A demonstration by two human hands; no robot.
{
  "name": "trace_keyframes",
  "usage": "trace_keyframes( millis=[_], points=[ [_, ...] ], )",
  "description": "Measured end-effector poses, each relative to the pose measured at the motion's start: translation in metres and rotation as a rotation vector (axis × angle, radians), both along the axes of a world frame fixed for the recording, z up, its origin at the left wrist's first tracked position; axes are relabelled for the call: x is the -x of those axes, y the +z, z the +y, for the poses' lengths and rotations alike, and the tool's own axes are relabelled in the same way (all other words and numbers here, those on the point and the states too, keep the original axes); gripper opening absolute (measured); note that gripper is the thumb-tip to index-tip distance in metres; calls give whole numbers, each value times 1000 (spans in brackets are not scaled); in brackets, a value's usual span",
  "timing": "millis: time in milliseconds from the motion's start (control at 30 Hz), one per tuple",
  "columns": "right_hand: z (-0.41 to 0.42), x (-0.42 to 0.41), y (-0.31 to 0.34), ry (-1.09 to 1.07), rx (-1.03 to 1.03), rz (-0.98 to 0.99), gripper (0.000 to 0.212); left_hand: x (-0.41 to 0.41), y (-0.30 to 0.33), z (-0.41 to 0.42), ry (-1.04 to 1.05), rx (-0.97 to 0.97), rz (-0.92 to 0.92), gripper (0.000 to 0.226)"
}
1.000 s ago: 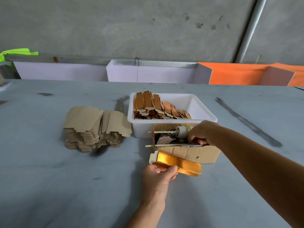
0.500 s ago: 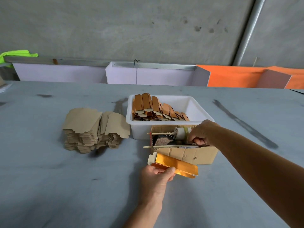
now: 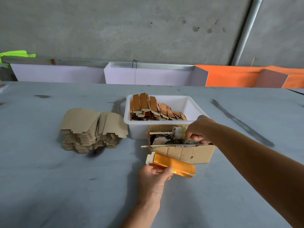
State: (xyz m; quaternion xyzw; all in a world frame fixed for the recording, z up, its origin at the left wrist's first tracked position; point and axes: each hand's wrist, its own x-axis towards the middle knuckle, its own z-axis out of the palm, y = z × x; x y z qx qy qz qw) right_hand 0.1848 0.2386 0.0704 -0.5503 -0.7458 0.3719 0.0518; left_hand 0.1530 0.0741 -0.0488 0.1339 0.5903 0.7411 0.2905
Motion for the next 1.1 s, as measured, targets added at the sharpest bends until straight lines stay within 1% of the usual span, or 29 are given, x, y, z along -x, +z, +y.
trace_keyframes(
  millis=[200,267,433,533,633,700,800,867,967,1100],
  points=[
    [-3,-5,1,8,61,-5,18,-3,3,-1,5,0,6,8],
    [-1,-8,2,-9,77,-4,15,-3,4,-2,1,-3,14,11],
    [4,-11,7,-42,88,6,17,-4,6,-3,-5,-11,16,15],
    [6,-13,8,-57,92,22,14,-4,6,-3,-5,-11,15,16],
    [5,-14,6,-33,74,-3,11,-4,6,-3,-8,-7,16,14],
    [3,-12,5,-5,69,-41,15,-4,6,-3,-6,3,24,15],
    [-1,-8,5,15,87,-90,32,-4,6,-2,-3,11,30,14],
    [-5,-5,5,18,111,-108,39,-4,4,-2,-1,18,34,12],
    [-10,-3,4,8,146,-114,40,-3,3,-2,6,29,33,7],
    [-11,-2,0,6,172,-101,38,-3,2,-1,3,40,30,9]
  ],
)
